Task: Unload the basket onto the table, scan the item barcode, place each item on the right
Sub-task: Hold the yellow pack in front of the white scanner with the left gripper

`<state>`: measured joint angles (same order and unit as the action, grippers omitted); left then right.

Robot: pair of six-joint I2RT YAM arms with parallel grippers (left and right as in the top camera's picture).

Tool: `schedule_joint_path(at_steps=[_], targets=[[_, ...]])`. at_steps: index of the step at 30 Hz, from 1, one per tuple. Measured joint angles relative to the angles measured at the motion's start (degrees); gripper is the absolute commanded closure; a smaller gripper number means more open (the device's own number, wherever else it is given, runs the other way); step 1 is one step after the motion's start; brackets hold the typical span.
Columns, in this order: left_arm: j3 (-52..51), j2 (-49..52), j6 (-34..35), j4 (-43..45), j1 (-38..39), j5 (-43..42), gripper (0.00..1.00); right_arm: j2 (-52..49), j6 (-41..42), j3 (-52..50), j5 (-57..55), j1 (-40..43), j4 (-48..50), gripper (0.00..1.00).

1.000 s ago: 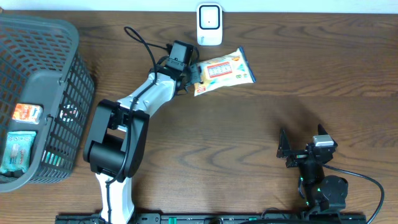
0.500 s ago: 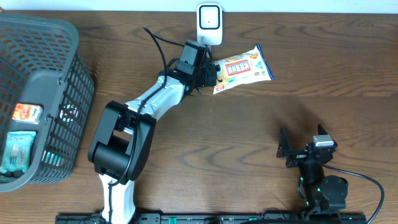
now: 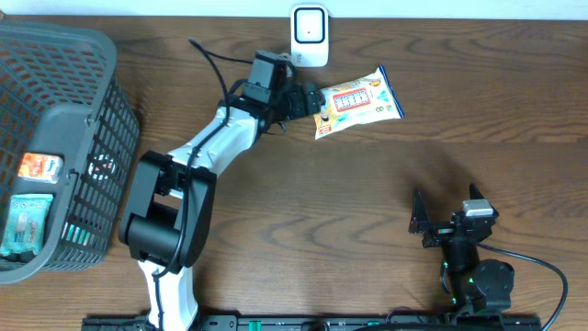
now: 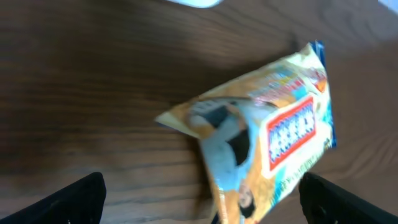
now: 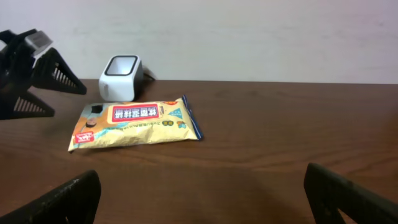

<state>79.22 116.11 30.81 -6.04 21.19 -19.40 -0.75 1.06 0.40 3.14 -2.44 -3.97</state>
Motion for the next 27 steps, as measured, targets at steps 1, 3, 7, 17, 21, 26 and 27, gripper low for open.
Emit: schedule_joint_path(at_steps=[1, 3, 7, 17, 21, 26, 27], targets=[[0.0, 0.0, 0.98, -0.17, -0.09, 0.0, 0.02, 0.0, 0.0, 0.0, 0.0, 0.0, 0.0, 0.01], [0.0, 0.0, 2.51, -0.09, 0.22, 0.0, 0.02, 0.0, 0.0, 0.0, 0.0, 0.0, 0.0, 0.01], [0.0, 0.04, 4.13, 0.57, 1.86, -0.02, 0.02, 0.0, 0.0, 0.0, 0.0, 0.0, 0.0, 0.01], [0.0, 3.98, 8.39, 3.91, 4.04, 0.11, 0.07, 0.0, 0.0, 0.0, 0.0, 0.0, 0.0, 0.01], [0.0, 6.88, 9.81, 4.24, 4.04, 0.13, 0.37, 0.0, 0.0, 0.0, 0.0, 0.0, 0.0, 0.01], [0.2, 6.91, 10.45, 4.13, 4.11, -0.04, 0.57, 0.0, 0.0, 0.0, 0.0, 0.0, 0.0, 0.01], [0.2, 6.91, 10.47, 4.33, 4.11, -0.24, 0.63, 0.0, 0.0, 0.0, 0.0, 0.0, 0.0, 0.01]])
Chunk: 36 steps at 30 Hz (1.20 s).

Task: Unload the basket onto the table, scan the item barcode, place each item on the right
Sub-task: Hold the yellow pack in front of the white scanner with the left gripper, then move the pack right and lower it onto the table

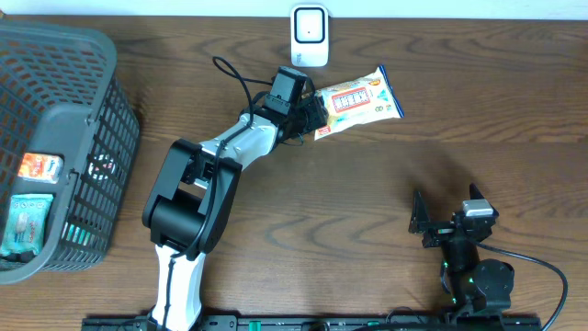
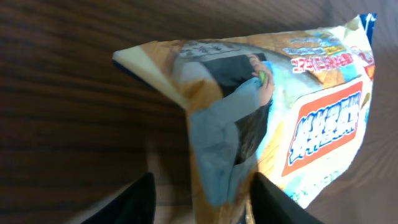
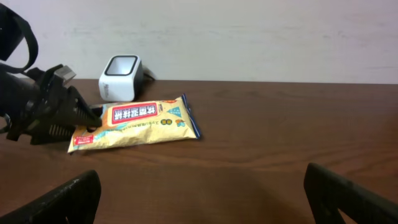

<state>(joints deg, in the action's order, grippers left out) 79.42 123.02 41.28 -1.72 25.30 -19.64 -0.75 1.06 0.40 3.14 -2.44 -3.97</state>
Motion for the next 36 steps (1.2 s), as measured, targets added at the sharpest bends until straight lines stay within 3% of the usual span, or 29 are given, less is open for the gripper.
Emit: schedule_joint_path(at_steps=[4, 11, 22, 36], targets=[[0.0, 0.0, -0.59, 0.55, 0.0, -1.57, 0.92, 0.0, 0.0, 0.0, 0.0, 0.0, 0.02, 0.01], [0.0, 0.0, -6.86, 0.66, -0.07, -9.29, 0.92, 0.0, 0.02, 0.0, 0.0, 0.0, 0.0, 0.01], [0.02, 0.0, -17.18, -0.52, -0.07, -30.34, 0.93, 0.0, 0.0, 0.0, 0.0, 0.0, 0.0, 0.01], [0.0, 0.02, -31.28, -19.56, -0.04, -38.25, 0.93, 0.0, 0.0, 0.0, 0.0, 0.0, 0.02, 0.01]])
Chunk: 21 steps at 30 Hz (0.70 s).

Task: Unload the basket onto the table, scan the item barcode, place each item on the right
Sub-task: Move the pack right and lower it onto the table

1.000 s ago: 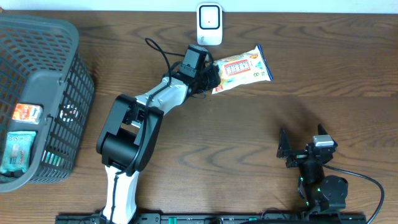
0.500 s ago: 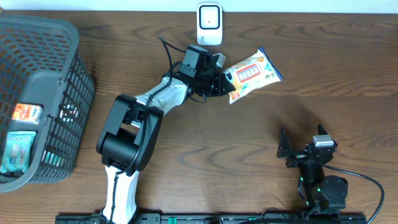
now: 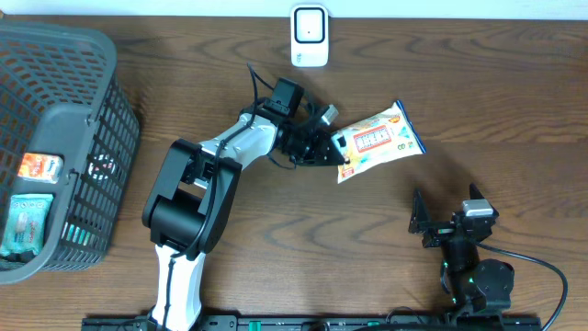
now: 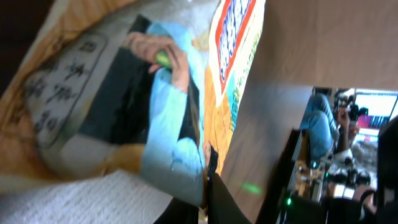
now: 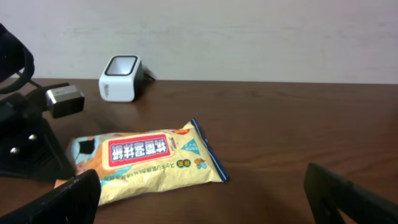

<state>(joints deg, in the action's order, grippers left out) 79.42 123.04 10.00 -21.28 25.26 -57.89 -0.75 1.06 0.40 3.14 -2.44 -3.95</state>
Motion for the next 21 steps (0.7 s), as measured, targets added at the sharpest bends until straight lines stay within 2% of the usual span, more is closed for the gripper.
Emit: schedule_joint_path(at_steps=[5, 10, 15, 21], targets=[[0.0, 0.0, -4.02, -1.9, -0.02, 0.37, 0.93, 0.0, 0.0, 0.0, 0.0, 0.0, -0.02, 0.01], [0.0, 0.0, -4.0, -0.59, 0.0, 7.61, 0.93, 0.0, 0.0, 0.0, 0.0, 0.0, -0.02, 0.01], [0.0, 0.0, 1.27, 6.6, 0.02, 14.08, 0.92, 0.0, 0.0, 0.0, 0.0, 0.0, -0.02, 0.01], [0.0, 0.0, 11.91, 19.78, -0.02, 17.14, 0.92, 0.0, 0.0, 0.0, 0.0, 0.0, -0.02, 0.01]])
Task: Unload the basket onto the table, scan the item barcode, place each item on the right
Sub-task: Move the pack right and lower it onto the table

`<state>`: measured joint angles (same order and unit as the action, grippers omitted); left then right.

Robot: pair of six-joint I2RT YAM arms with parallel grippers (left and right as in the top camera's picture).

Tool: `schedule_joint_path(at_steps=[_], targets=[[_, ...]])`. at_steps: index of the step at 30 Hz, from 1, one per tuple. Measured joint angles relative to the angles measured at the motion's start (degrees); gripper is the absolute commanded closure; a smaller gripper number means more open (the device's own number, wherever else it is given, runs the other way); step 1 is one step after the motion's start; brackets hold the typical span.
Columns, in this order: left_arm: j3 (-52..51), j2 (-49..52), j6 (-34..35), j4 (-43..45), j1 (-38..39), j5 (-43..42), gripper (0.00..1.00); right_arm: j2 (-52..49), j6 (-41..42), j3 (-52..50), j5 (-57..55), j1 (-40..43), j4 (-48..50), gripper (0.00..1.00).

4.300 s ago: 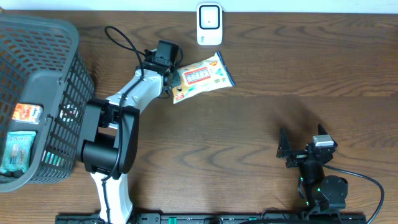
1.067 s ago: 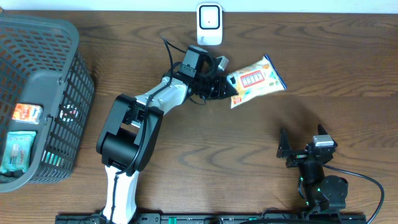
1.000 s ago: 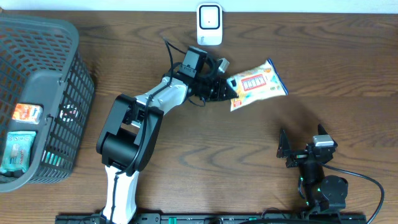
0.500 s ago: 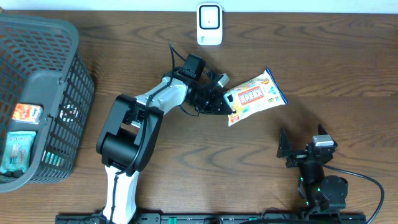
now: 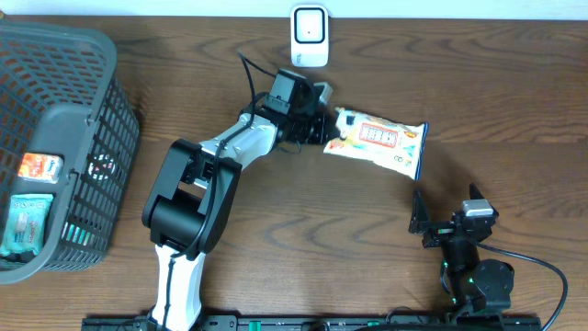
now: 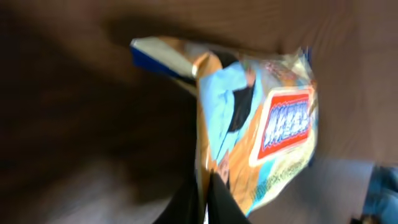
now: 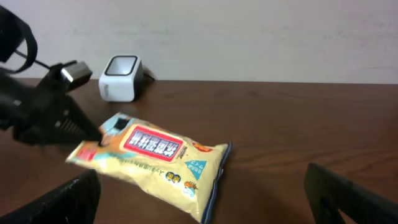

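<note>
A yellow snack packet (image 5: 378, 141) with a red label hangs lifted over the table, its left end pinched by my left gripper (image 5: 323, 129), which is shut on it. In the left wrist view the packet (image 6: 261, 130) runs up from the closed fingertips (image 6: 203, 198). From the right wrist the packet (image 7: 155, 158) is tilted, its right end lower. The white barcode scanner (image 5: 310, 35) stands at the table's back edge, behind and left of the packet. My right gripper (image 5: 432, 221) rests open near the front right, nothing between its fingers.
A dark grey wire basket (image 5: 55, 147) stands at the left with packets inside. The scanner (image 7: 121, 77) sits against the pale wall. A cable loops from the left arm near the scanner.
My left gripper has moved back toward the scanner with the packet. The packet has turned, now lying more level and pointing right, its far end lower. The right arm has not moved.
The packet lay on the table by the scanner with my left gripper open at its left end. Then the fingers stood round that end. Then the packet was gripped and held forward of the scanner. Now it hangs nearer the scanner, turned.
</note>
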<state>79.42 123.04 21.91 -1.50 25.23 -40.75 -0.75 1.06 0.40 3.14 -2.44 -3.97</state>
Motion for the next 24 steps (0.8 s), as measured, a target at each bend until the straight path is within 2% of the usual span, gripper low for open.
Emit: schedule_joint_path(at_steps=[3, 8, 19, 24], targets=[[0.0, 0.0, 4.44, 3.15, 0.0, 0.52, 0.92, 0.0, 0.02, 0.0, 0.0, 0.0, 0.0, 0.01], [0.0, 0.0, 8.22, 2.27, 0.02, 0.72, 0.92, 0.0, 0.02, 0.0, 0.0, 0.0, 0.02, 0.01], [0.0, 0.0, 9.84, -0.59, 2.97, 1.31, 0.92, 0.0, 0.0, 0.0, 0.0, 0.0, 0.0, 0.01], [0.0, 0.0, 9.86, -1.09, 5.81, 4.2, 0.92, 0.0, 0.0, 0.0, 0.0, 0.0, 0.0, 0.01]])
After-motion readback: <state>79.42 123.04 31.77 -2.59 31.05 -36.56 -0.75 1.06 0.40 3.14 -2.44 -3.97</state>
